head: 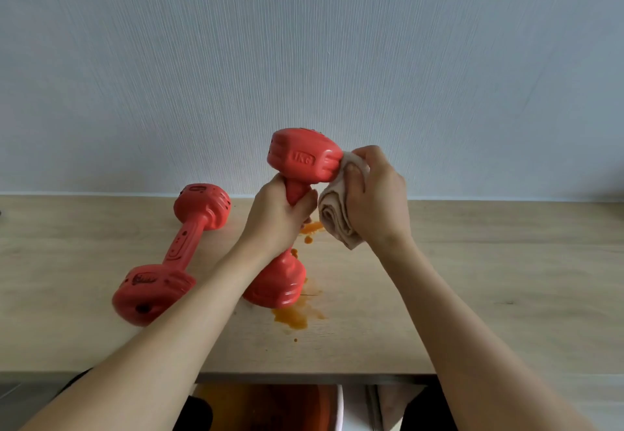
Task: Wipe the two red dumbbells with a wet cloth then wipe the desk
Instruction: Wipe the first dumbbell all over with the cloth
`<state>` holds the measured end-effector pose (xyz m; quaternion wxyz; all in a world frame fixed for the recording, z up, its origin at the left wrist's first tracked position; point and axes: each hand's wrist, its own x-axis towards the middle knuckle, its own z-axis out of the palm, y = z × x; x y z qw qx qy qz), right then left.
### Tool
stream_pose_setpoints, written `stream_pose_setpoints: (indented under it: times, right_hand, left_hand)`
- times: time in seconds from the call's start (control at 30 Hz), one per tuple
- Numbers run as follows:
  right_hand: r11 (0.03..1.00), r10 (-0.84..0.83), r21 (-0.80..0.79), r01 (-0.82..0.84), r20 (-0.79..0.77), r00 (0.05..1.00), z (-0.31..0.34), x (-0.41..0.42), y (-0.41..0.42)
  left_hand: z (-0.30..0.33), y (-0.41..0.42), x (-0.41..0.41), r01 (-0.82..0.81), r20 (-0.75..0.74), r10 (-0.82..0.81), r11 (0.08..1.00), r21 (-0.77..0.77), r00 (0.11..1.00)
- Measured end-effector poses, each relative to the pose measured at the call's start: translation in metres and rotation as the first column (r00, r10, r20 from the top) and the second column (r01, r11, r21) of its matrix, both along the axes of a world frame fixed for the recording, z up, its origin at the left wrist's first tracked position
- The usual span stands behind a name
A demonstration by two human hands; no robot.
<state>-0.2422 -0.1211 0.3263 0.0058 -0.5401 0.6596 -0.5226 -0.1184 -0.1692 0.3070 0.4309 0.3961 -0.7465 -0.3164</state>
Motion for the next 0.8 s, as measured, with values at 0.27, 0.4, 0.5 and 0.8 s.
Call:
stream_pose_setpoints:
  times: [0.27, 0.4, 0.5, 0.8]
  right_hand:
    - [0.991, 0.131, -0.056, -0.121, 0.278, 0.951, -0.006, -0.01, -0.006]
    - [0.99, 0.13, -0.095, -0.105, 0.315, 0.94, -0.005, -0.006, -0.002]
    - [0.981, 0.128, -0.168, -0.096, 0.195, 0.972, -0.004, 0.01, 0.007]
    - [0.986, 0.103, -0.135, -0.093, 0.071, 0.992, -0.008, 0.005, -0.003]
  left_hand:
    - [0.003, 0.001, 0.006, 0.278, -0.083, -0.268, 0.949, 0.146, 0.96]
    - [0.0, -0.007, 0.009, 0.025, -0.085, -0.023, 0.999, 0.025, 0.996]
    - [0.001, -0.009, 0.008, -0.121, -0.083, 0.119, 0.993, -0.016, 0.989]
    - [-0.005, -0.006, 0.002, -0.034, 0.009, 0.035, 0.996, -0.078, 0.999]
